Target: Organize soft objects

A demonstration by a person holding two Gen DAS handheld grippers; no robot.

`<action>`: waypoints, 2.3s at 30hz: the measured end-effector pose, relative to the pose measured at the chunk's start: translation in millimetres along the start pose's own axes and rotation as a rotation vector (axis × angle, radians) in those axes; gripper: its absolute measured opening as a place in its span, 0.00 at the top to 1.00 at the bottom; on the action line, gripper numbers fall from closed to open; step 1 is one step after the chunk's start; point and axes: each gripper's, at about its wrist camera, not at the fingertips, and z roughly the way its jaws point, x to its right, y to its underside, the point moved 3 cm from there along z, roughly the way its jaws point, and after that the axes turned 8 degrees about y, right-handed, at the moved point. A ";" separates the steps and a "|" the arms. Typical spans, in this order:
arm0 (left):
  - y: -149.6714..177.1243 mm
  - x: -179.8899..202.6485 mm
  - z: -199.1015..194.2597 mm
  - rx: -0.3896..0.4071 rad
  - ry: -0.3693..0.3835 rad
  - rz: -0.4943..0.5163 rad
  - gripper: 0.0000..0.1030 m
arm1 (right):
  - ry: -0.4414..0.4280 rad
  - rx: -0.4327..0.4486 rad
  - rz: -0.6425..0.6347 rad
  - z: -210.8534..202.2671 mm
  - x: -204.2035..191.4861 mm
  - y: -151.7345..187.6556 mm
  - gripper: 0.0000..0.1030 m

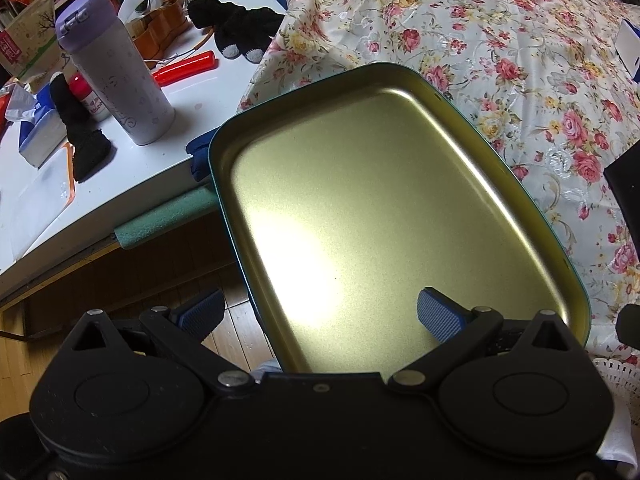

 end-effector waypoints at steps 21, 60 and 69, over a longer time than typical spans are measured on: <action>0.8 1.7 5.8 -0.021 0.007 -0.004 0.03 | -0.002 0.014 0.005 -9.5 3.4 2.9 0.08; 39.7 109.0 -71.6 0.061 0.103 0.182 0.04 | -0.023 0.004 0.246 -12.6 143.8 61.3 0.08; 47.3 152.0 -81.1 0.064 0.134 0.261 0.04 | -0.028 -0.015 0.318 -1.2 182.1 77.9 0.08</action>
